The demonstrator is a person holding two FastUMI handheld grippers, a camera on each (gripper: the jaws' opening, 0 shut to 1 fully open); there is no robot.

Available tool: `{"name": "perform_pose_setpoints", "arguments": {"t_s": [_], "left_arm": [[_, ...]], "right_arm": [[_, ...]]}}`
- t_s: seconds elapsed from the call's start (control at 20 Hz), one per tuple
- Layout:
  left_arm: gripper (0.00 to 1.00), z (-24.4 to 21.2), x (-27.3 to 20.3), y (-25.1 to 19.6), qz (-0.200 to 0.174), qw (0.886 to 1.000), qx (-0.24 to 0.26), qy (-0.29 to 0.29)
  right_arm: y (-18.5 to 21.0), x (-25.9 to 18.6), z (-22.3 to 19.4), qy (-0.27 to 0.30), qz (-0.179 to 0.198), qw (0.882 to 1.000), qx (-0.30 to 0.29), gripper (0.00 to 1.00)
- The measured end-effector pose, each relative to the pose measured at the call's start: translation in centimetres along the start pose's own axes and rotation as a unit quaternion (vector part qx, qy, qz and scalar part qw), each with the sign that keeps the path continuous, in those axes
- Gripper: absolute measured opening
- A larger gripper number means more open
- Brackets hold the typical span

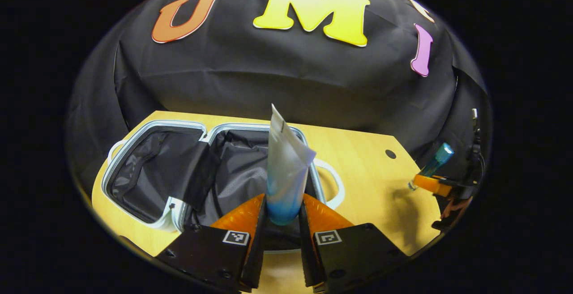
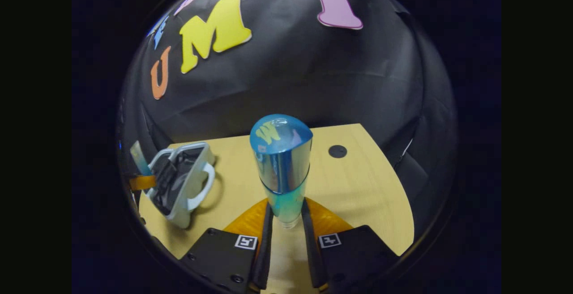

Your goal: First open the suitcase, pack the skin care products into it, and then close the suitcase.

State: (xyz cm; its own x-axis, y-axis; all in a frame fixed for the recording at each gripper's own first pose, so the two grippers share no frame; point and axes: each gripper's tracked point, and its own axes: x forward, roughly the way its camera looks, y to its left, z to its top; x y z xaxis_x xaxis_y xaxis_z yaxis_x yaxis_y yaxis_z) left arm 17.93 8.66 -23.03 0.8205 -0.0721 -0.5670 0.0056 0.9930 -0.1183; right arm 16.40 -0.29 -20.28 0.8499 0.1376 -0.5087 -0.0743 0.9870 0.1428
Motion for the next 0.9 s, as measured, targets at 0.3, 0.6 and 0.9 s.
{"name": "perform_pose_setpoints", "arguments": {"t_s": [0.3, 0.6, 0.9], "left_arm": [[0.38, -3.8, 1.7, 3.3, -0.025, 0.992, -0.046, 0.118], [0.38, -7.9, 2.9, 5.9, -0.042, 0.959, -0.044, 0.275], [0.37, -9.0, 3.6, 6.8, -0.052, 0.926, -0.02, 0.373]], "right_arm": [[9.6, -5.9, 3.0, 0.001, 0.08, 0.996, -0.047, 0.33], [17.7, -10.1, 6.6, -0.003, 0.148, 0.986, -0.07, 0.33], [20.6, -12.9, 3.6, 0.028, 0.178, 0.982, -0.052, 0.33]]}}
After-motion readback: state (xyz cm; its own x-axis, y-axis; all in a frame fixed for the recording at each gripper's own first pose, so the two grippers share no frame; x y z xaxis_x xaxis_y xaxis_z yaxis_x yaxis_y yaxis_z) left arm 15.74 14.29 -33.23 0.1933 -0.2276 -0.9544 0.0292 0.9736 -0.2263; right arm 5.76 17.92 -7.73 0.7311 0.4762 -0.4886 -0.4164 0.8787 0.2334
